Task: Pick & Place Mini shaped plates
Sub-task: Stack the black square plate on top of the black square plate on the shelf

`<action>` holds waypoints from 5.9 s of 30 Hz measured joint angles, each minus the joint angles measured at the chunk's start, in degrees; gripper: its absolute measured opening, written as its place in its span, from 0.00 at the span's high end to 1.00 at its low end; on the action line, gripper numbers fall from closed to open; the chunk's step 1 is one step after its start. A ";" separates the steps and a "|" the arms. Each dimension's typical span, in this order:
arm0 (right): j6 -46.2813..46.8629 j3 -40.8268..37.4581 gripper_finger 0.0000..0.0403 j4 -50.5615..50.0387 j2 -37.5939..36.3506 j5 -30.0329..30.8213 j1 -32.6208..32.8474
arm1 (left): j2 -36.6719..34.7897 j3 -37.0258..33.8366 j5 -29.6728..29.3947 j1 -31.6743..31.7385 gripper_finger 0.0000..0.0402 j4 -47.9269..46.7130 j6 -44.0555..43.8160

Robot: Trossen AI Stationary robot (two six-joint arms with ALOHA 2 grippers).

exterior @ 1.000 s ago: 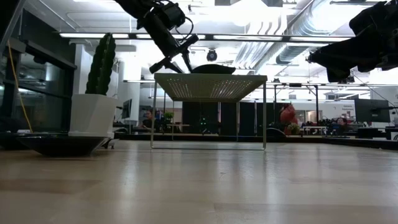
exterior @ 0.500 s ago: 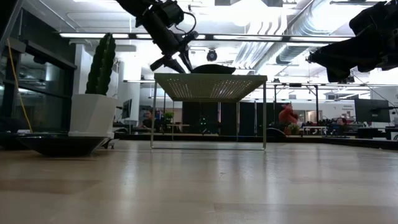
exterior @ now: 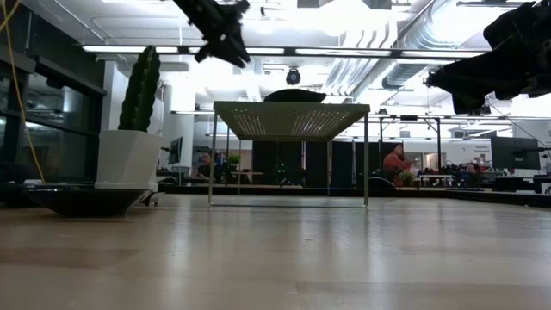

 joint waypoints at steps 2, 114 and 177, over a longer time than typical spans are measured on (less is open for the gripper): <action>0.00 0.01 0.65 0.00 0.00 -0.01 -0.01 | -1.90 0.00 0.13 0.00 0.74 -1.74 2.83; -0.01 0.01 0.65 -0.02 0.02 0.00 -0.01 | -12.33 -58.05 -0.85 -19.87 0.74 11.56 18.80; 0.00 0.01 0.65 0.00 0.02 0.00 0.01 | -11.50 -58.05 -1.43 -19.85 0.74 12.26 15.96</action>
